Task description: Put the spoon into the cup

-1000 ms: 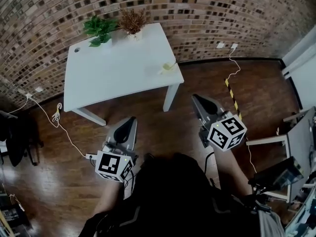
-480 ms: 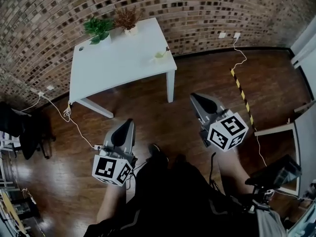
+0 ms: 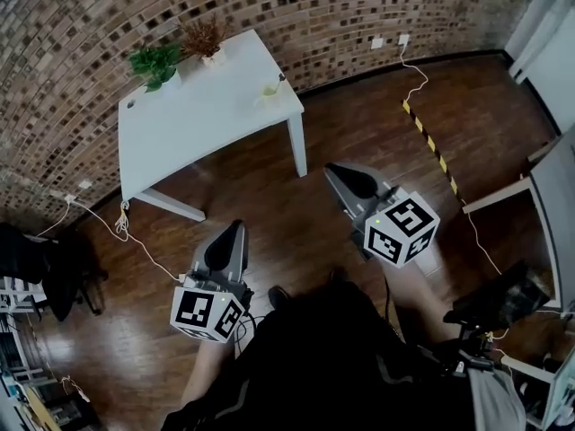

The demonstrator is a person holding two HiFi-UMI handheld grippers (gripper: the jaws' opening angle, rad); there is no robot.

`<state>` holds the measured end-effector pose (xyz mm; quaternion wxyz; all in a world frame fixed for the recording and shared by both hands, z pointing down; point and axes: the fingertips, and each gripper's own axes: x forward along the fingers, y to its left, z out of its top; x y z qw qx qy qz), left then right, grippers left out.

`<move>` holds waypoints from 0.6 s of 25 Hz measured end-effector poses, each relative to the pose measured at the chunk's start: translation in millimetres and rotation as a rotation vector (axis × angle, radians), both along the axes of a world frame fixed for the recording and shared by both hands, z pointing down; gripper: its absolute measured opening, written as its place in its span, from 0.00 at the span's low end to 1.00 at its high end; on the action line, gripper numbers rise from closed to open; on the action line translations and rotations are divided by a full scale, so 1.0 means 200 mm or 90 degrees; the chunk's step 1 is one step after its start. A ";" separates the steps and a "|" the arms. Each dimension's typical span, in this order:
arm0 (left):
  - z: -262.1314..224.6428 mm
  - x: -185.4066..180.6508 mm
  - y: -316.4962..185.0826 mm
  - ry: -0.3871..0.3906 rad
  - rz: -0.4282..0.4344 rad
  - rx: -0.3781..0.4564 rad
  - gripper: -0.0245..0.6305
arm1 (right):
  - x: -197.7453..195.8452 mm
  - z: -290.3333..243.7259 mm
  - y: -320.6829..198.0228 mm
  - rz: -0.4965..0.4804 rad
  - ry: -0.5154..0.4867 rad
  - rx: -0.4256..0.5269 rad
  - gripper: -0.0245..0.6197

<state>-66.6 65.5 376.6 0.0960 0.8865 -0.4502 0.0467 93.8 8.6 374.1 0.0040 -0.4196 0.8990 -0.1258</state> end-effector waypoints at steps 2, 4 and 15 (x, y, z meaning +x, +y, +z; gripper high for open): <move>-0.04 -0.05 0.02 -0.001 0.021 0.017 0.03 | -0.06 -0.03 0.04 0.008 0.000 0.003 0.05; -0.05 -0.14 0.02 0.006 0.017 0.027 0.03 | -0.14 -0.03 0.06 0.010 0.015 0.004 0.05; -0.03 -0.43 0.01 0.045 -0.001 0.033 0.03 | -0.38 -0.06 0.12 0.014 0.059 0.000 0.05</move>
